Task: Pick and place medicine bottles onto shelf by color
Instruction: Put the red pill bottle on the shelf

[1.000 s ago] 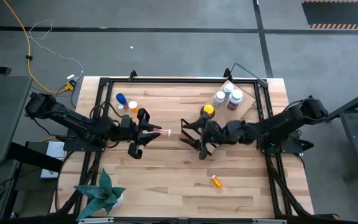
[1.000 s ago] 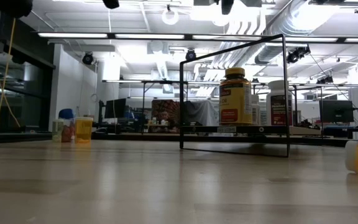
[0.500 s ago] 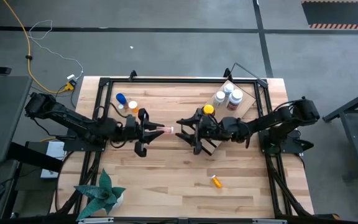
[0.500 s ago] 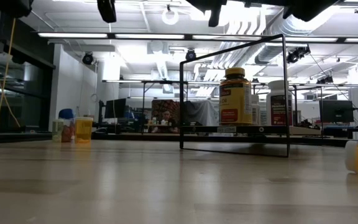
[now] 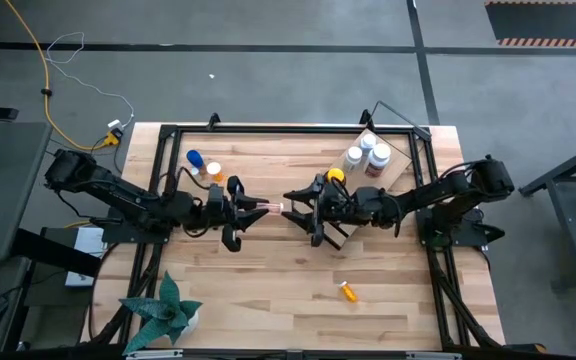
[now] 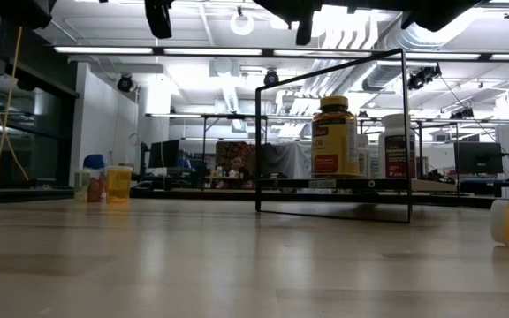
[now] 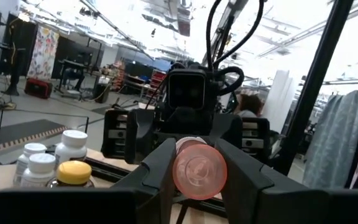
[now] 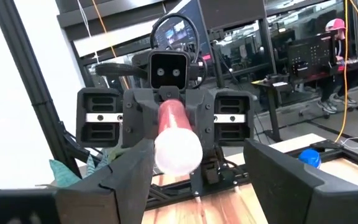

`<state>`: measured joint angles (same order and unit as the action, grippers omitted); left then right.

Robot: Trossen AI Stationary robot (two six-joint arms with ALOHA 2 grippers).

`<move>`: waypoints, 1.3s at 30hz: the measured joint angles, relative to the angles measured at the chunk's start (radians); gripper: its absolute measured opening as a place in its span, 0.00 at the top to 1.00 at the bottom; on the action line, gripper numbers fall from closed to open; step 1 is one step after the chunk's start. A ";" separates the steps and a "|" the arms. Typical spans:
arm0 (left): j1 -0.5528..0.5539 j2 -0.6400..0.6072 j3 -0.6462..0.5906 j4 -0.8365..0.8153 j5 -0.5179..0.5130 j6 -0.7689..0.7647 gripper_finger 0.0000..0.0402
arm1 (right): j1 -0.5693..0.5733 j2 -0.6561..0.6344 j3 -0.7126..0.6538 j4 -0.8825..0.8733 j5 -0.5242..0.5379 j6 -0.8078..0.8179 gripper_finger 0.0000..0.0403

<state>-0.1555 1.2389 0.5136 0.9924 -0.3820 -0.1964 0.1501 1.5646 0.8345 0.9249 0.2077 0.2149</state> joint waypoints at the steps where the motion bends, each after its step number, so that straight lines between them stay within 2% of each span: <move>1: 0.000 0.010 0.008 0.000 0.000 -0.002 0.77 | 0.000 0.000 0.000 -0.001 0.001 0.012 0.41; 10: 0.000 0.096 0.069 -0.005 0.001 0.013 0.77 | 0.000 0.000 0.000 -0.020 0.000 0.035 0.41; 19: 0.000 0.097 0.071 -0.009 -0.004 0.015 0.77 | 0.000 0.000 0.000 -0.033 -0.011 0.030 0.41; 31: 0.000 0.097 0.071 -0.017 -0.009 0.016 0.77 | 0.000 0.000 0.000 -0.036 -0.019 0.020 0.55; 39: 0.000 0.097 0.071 -0.021 -0.031 0.016 0.77 | 0.000 0.000 0.001 -0.038 -0.018 0.020 0.56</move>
<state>-0.1555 1.3357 0.5842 0.9715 -0.4129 -0.1802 0.1501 1.5646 0.8352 0.8869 0.1900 0.2348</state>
